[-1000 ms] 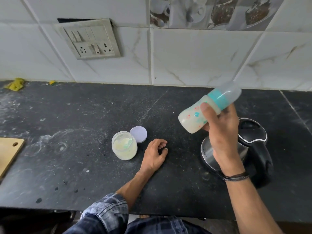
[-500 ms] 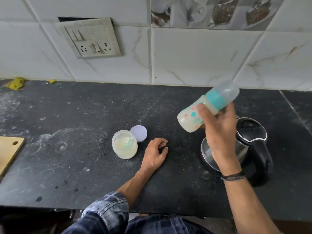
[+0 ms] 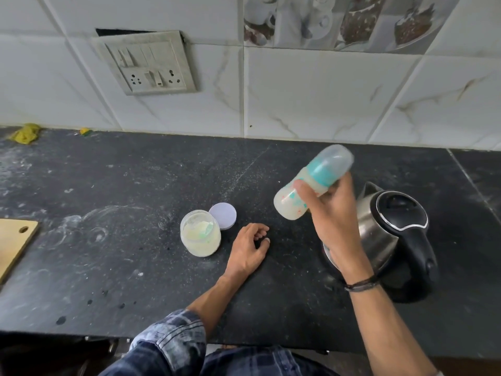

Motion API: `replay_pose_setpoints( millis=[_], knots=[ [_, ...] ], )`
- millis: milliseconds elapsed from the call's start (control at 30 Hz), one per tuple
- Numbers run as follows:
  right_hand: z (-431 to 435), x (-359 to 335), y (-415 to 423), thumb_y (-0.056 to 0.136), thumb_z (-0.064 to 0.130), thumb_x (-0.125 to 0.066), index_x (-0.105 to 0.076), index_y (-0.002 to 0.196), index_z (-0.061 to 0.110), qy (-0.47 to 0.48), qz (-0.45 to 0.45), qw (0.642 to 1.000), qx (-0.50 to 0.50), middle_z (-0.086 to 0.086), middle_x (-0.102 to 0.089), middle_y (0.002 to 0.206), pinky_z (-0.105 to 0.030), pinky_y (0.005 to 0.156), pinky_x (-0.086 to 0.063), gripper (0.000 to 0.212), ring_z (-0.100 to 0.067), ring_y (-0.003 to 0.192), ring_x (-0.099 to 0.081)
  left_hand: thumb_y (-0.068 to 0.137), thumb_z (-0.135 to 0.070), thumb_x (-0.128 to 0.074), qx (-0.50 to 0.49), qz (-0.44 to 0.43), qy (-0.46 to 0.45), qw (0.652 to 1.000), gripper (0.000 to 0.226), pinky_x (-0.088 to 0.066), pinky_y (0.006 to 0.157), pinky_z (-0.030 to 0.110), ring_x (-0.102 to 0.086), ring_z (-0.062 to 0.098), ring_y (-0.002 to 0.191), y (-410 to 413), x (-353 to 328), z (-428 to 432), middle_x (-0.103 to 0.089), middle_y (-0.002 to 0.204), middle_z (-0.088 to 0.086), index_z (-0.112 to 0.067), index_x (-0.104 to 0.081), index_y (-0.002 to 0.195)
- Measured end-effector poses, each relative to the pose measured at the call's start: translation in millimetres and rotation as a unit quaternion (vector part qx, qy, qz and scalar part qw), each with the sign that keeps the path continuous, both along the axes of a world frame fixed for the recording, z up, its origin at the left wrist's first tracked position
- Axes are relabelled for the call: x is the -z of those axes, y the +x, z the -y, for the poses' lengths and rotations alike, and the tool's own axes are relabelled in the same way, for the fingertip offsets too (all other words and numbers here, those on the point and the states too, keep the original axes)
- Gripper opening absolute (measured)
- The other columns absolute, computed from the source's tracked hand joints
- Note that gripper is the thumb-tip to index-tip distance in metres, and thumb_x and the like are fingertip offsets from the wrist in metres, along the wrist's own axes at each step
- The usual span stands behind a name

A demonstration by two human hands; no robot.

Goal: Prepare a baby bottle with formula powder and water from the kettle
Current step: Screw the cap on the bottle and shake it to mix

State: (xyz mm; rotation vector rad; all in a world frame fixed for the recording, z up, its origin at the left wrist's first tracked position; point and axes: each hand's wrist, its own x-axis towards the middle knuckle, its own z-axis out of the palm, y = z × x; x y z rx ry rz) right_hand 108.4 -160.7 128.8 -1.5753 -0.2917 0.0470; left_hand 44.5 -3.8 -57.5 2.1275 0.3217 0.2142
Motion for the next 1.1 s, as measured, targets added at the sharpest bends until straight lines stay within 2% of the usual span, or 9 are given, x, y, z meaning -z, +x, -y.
replay_pose_setpoints(
  millis=[67, 200, 300, 433, 567, 700, 800, 933, 1100],
  knots=[
    [1.1, 0.4, 0.8, 0.073, 0.048, -0.088, -0.06, 0.118, 0.032, -0.013, 0.0, 1.0, -0.007, 0.01, -0.076, 0.109, -0.046, 0.092, -0.062, 0.056, -0.01, 0.1, -0.075, 0.09, -0.024, -0.065, -0.002, -0.002, 0.0, 1.0, 0.023, -0.043, 0.085, 0.01, -0.057, 0.003, 0.098, -0.4, -0.7, 1.7, -0.06, 0.1, -0.019, -0.029, -0.065, 0.112],
    [3.5, -2.7, 4.9, 0.088, 0.031, -0.084, -0.052, 0.136, 0.015, 0.117, 0.032, 0.99, 0.068, 0.003, -0.072, 0.122, -0.054, 0.098, -0.058, 0.06, -0.016, 0.113, -0.071, 0.091, -0.019, -0.067, -0.006, 0.008, -0.006, 1.0, 0.023, -0.045, 0.086, 0.013, -0.058, 0.005, 0.098, -2.1, -0.7, 0.4, -0.062, 0.1, -0.016, -0.026, -0.067, 0.112],
    [2.5, 2.9, 11.2, 0.085, 0.024, -0.087, -0.057, 0.124, 0.02, 0.021, 0.001, 0.999, 0.031, 0.004, -0.076, 0.111, -0.047, 0.094, -0.061, 0.05, -0.011, 0.102, -0.074, 0.09, -0.015, -0.068, -0.013, 0.006, 0.0, 1.0, 0.023, -0.047, 0.088, 0.018, -0.058, 0.006, 0.097, -3.9, 0.2, 1.6, -0.062, 0.1, -0.013, -0.022, -0.068, 0.112],
    [6.4, 8.3, 5.1, 0.087, 0.033, -0.085, -0.056, 0.128, 0.026, 0.081, 0.066, 0.992, 0.077, 0.012, -0.074, 0.117, -0.028, 0.088, -0.061, 0.051, -0.011, 0.106, -0.073, 0.09, -0.015, -0.067, -0.006, 0.016, -0.004, 1.0, 0.023, -0.048, 0.087, 0.019, -0.058, 0.005, 0.097, -1.2, -1.4, 2.3, -0.062, 0.1, -0.013, -0.022, -0.068, 0.112],
    [-0.5, 13.4, 7.2, 0.076, 0.05, -0.089, -0.057, 0.121, 0.031, -0.019, 0.019, 0.999, 0.025, 0.015, -0.075, 0.111, -0.043, 0.092, -0.062, 0.058, -0.011, 0.101, -0.075, 0.089, -0.018, -0.067, -0.009, 0.007, 0.0, 1.0, 0.023, -0.045, 0.086, 0.014, -0.058, 0.005, 0.097, -2.4, 1.7, 3.0, -0.062, 0.099, -0.017, -0.026, -0.067, 0.111],
    [-0.1, 13.8, 6.8, 0.085, 0.043, -0.086, -0.055, 0.123, 0.034, 0.067, 0.047, 0.994, 0.067, 0.012, -0.074, 0.115, -0.03, 0.089, -0.06, 0.05, -0.012, 0.107, -0.073, 0.089, -0.024, -0.065, -0.007, 0.016, -0.005, 1.0, 0.023, -0.043, 0.084, 0.009, -0.058, 0.004, 0.098, 0.0, 2.2, -1.1, -0.061, 0.099, -0.02, -0.033, -0.064, 0.11],
    [-1.0, 10.8, 10.9, 0.077, 0.057, -0.086, -0.056, 0.114, 0.04, -0.024, 0.02, 0.999, 0.023, 0.017, -0.075, 0.108, -0.037, 0.087, -0.062, 0.051, -0.007, 0.099, -0.074, 0.088, -0.024, -0.065, -0.009, 0.007, 0.001, 1.0, 0.024, -0.043, 0.085, 0.01, -0.058, 0.005, 0.098, -0.9, 4.1, 1.0, -0.061, 0.098, -0.02, -0.033, -0.064, 0.11],
    [2.8, 8.3, 8.5, 0.085, 0.041, -0.086, -0.055, 0.127, 0.027, 0.069, 0.069, 0.993, 0.062, 0.012, -0.074, 0.115, -0.028, 0.089, -0.059, 0.054, -0.012, 0.105, -0.073, 0.088, -0.025, -0.064, -0.007, 0.019, -0.004, 1.0, 0.023, -0.043, 0.084, 0.009, -0.058, 0.004, 0.097, -0.9, 5.7, 1.6, -0.061, 0.098, -0.02, -0.035, -0.063, 0.109],
    [1.7, 4.1, 9.4, 0.078, 0.048, -0.088, -0.056, 0.119, 0.035, 0.013, 0.06, 0.997, 0.047, 0.015, -0.075, 0.111, -0.033, 0.086, -0.062, 0.054, -0.01, 0.101, -0.074, 0.088, -0.022, -0.066, -0.006, 0.013, 0.002, 1.0, 0.023, -0.044, 0.084, 0.011, -0.058, 0.005, 0.097, -3.6, 6.6, 2.8, -0.062, 0.098, -0.018, -0.031, -0.065, 0.11]
  ],
)
